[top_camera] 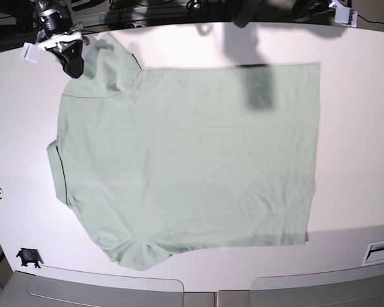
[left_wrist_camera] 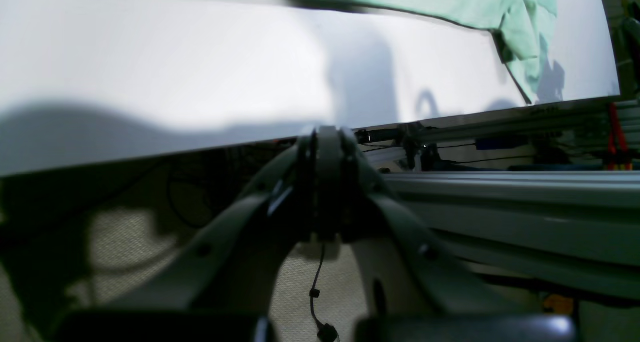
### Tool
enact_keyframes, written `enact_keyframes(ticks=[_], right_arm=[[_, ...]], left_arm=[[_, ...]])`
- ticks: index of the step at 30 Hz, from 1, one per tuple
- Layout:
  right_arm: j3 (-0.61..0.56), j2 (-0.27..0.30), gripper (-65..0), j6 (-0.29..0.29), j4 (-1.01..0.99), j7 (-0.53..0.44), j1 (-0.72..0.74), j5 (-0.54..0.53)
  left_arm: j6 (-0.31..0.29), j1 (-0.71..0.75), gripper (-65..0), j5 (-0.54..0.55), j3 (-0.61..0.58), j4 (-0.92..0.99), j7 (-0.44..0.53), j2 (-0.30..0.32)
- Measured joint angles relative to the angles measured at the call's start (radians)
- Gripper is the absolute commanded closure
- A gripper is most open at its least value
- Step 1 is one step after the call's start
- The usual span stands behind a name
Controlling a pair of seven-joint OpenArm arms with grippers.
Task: Fold the T-shirt properly
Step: 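Move the right gripper down to the shirt's shoulder corner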
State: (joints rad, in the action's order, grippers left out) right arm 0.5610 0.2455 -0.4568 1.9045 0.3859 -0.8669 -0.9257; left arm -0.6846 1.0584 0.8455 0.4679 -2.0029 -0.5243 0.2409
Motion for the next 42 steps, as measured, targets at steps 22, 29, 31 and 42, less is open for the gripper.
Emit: enact_keyframes(ticks=[22, 29, 31, 42], right_arm=[[0.136, 0.091, -29.3, 0.144, -0.283, 0.06, 0.272, 0.005], [0.134, 0.154, -29.3, 0.102, -0.576, 0.116, 0.428, 0.001], [0.119, 0.17, -29.3, 0.078, -0.649, 0.149, 0.471, -0.021], [-0.063, 0.184, -29.3, 0.002, -0.757, 0.176, 0.545, -0.098]], left_arm=[[0.0, 0.0, -16.1, 0.0, 0.0, 0.0, 0.0, 0.0], [0.0, 0.0, -16.1, 0.0, 0.0, 0.0, 0.0, 0.0], [0.0, 0.0, -16.1, 0.0, 0.0, 0.0, 0.0, 0.0], [0.0, 0.0, -16.1, 0.0, 0.0, 0.0, 0.0, 0.0]])
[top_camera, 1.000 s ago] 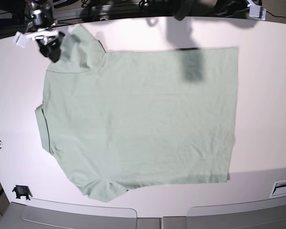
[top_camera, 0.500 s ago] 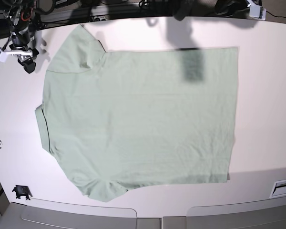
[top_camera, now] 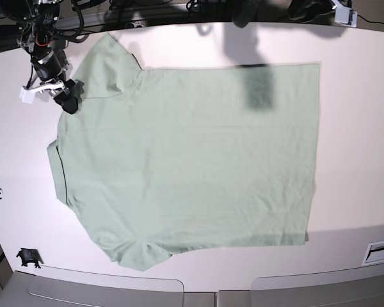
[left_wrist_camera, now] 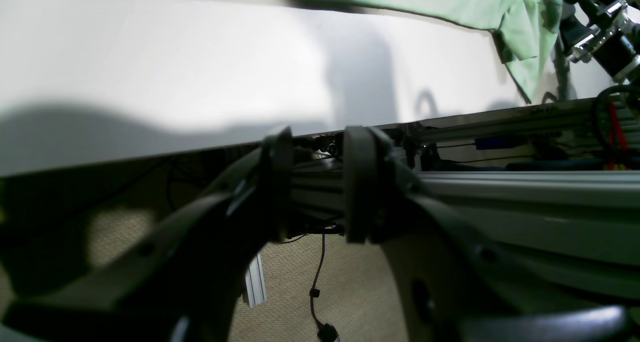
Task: Fold the T-shirt properly
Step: 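Move the right gripper down to the shirt's shoulder corner, then move the left gripper to the other shoulder corner and grasp it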
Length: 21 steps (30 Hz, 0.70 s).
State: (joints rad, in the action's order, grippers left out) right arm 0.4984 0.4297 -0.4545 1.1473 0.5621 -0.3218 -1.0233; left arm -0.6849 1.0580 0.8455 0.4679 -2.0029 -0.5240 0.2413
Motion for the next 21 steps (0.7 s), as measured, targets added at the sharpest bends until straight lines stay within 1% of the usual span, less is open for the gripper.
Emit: enact_keyframes(ticks=[3, 4, 5, 6, 9, 11, 13, 20, 21], right_arm=[[-0.005, 0.0, -29.1, -0.001, 0.0, 0.0, 0.0, 0.001], [-0.005, 0.0, -28.4, -0.002, 0.0, 0.0, 0.0, 0.001], [-0.003, 0.0, -25.7, -0.002, 0.0, 0.0, 0.0, 0.001], [-0.001, 0.0, -21.0, 0.002, 0.0, 0.0, 0.0, 0.002], [-0.002, -0.001, -1.0, 0.002, 0.001, 0.008, -0.002, 0.032], [-0.001, -0.004, 0.0, 0.002, 0.001, 0.008, -0.002, 0.034], [-0.001, -0.013, 0.0, 0.002, 0.002, 0.008, -0.002, 0.071], [0.0, -0.023, 0.0, 0.002, 0.005, 0.007, -0.002, 0.085], [0.0, -0.023, 0.0, 0.002, 0.005, 0.007, -0.002, 0.085]], left_arm=[[0.0, 0.0, -16.1, 0.0, 0.0, 0.0, 0.0, 0.0], [0.0, 0.0, -16.1, 0.0, 0.0, 0.0, 0.002, 0.0], [0.0, 0.0, -16.1, 0.0, 0.0, 0.0, 0.003, 0.0], [0.0, 0.0, -16.0, 0.0, 0.0, 0.0, 0.012, 0.0], [0.0, 0.0, -16.1, 0.001, 0.0, 0.0, 0.056, -0.001], [0.0, 0.0, -16.1, -0.001, 0.0, 0.0, 0.076, 0.0], [0.0, -0.012, -16.2, 0.0, 0.0, 0.0, 0.074, 0.0], [0.002, -0.14, -16.6, -0.004, 0.004, 0.0, -0.013, -0.001], [0.03, -0.164, -16.6, -0.01, 0.004, 0.0, -0.01, 0.0]])
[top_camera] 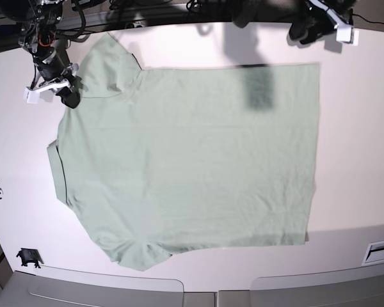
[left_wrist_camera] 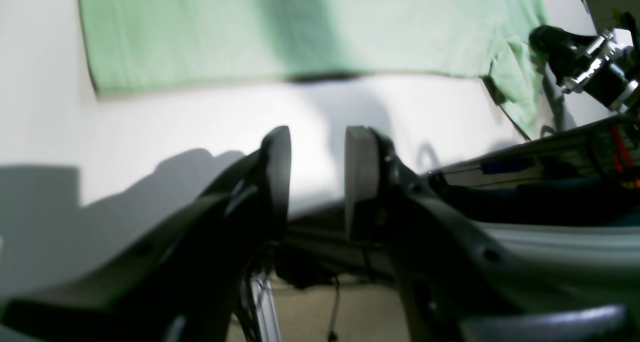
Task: Fold the T-shirt properly
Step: 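Move the left gripper to the other shoulder corner and grasp it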
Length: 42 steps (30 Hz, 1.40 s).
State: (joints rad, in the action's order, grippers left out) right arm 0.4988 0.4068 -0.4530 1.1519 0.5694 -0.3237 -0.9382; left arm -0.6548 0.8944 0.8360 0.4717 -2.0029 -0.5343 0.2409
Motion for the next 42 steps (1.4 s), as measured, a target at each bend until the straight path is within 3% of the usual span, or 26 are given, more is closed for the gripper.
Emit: enact_keyframes(ticks=[5, 8, 11, 13, 20, 25, 34, 42], right_arm=[[0.0, 0.0, 0.0, 0.0, 0.0, 0.0, 0.0, 0.0], [0.0, -0.001, 0.0, 0.0, 0.0, 0.0, 0.0, 0.0], [0.0, -0.002, 0.0, -0.001, 0.0, 0.0, 0.0, 0.0], [0.0, -0.002, 0.0, -0.001, 0.0, 0.0, 0.0, -0.001], [0.0, -0.002, 0.0, -0.001, 0.0, 0.003, 0.0, 0.0], [0.0, -0.002, 0.0, -0.002, 0.0, 0.005, 0.0, -0.002], [0.0, -0.002, 0.0, -0.001, 0.0, 0.019, 0.0, -0.021], [0.0, -0.002, 0.0, -0.002, 0.0, 0.019, 0.0, -0.023]], left_arm=[[0.128, -0.136, -16.9, -0.147, 0.001, 0.037, 0.006, 0.005], [0.149, -0.2, -24.1, -0.153, 0.0, 0.114, 0.011, 0.02], [0.216, -0.259, -28.7, -0.183, 0.001, 0.237, 0.011, 0.025], [0.211, -0.283, -28.6, -0.182, 0.001, 0.314, 0.013, 0.031], [0.206, -0.33, -28.6, -0.02, 0.002, 0.42, -0.028, 0.031], [0.194, -0.34, -28.6, -0.019, 0.002, 0.424, -0.056, 0.027], [0.183, -0.351, -27.9, 0.014, 0.002, 0.424, -0.101, -0.039], [0.183, -0.39, -27.9, 0.008, -0.009, 0.426, -0.122, -0.047]])
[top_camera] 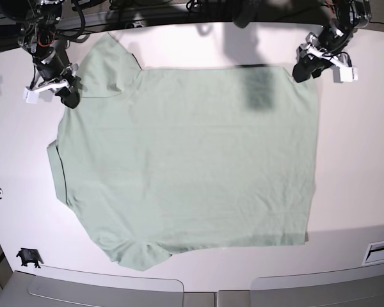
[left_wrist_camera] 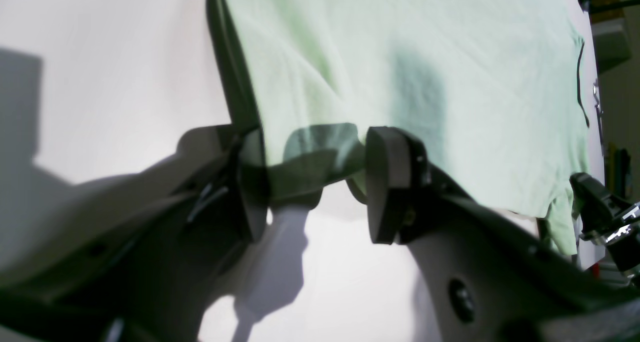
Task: Fold the T-shirt properly
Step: 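Move the left gripper to the other shoulder corner and grasp it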
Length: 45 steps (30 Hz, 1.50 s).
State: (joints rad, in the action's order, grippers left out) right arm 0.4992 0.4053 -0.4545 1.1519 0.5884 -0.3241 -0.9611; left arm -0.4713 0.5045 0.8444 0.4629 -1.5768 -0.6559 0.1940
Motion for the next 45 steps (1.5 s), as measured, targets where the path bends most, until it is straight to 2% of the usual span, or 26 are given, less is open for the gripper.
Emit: enact_keyframes(ticks=[3, 5, 10, 16, 18, 22, 25, 28, 31, 36, 41, 45], right_arm=[[0.0, 0.0, 0.0, 0.0, 0.0, 0.0, 0.0, 0.0], [0.0, 0.0, 0.0, 0.0, 0.0, 0.0, 0.0, 0.0], [0.0, 0.0, 0.0, 0.0, 0.0, 0.0, 0.0, 0.0], [0.0, 0.0, 0.0, 0.0, 0.0, 0.0, 0.0, 0.0], [0.0, 0.0, 0.0, 0.0, 0.0, 0.0, 0.0, 0.0], [0.0, 0.0, 0.0, 0.0, 0.0, 0.0, 0.0, 0.0], [0.0, 0.0, 0.0, 0.0, 0.0, 0.0, 0.0, 0.0], [0.0, 0.0, 0.0, 0.0, 0.0, 0.0, 0.0, 0.0], [0.0, 0.0, 0.0, 0.0, 0.0, 0.0, 0.0, 0.0], [0.0, 0.0, 0.0, 0.0, 0.0, 0.0, 0.0, 0.0], [0.0, 0.0, 0.0, 0.0, 0.0, 0.0, 0.0, 0.0], [0.0, 0.0, 0.0, 0.0, 0.0, 0.0, 0.0, 0.0]], left_arm=[[0.005, -0.017, -27.9, -0.045, 0.0, 0.0, 0.001, 0.0], [0.053, -0.032, -27.9, -0.052, -0.003, 0.0, 0.005, 0.0], [0.052, -0.04, -27.9, -0.02, -0.003, 0.0, -0.009, -0.003], [-0.062, -0.039, -27.3, 0.071, -0.003, 0.002, -0.135, -0.011], [-0.093, -0.039, -23.9, 0.087, -0.003, 0.002, -0.159, -0.011], [-0.098, -0.037, -16.0, 0.065, -0.003, 0.003, -0.129, -0.012], [-0.093, -0.036, -15.5, 0.026, -0.003, 0.005, -0.077, -0.014], [-0.053, -0.04, -15.5, 0.012, -0.003, 0.005, -0.05, -0.013], [-0.048, -0.051, -17.9, -0.007, -0.003, 0.004, -0.046, -0.013], [-0.049, -0.057, -29.3, -0.004, -0.003, 0.004, -0.045, -0.013], [-0.045, -0.059, -30.7, -0.003, -0.003, 0.004, -0.047, -0.013], [0.053, -0.06, -30.5, -0.027, -0.003, 0.004, -0.02, -0.014]])
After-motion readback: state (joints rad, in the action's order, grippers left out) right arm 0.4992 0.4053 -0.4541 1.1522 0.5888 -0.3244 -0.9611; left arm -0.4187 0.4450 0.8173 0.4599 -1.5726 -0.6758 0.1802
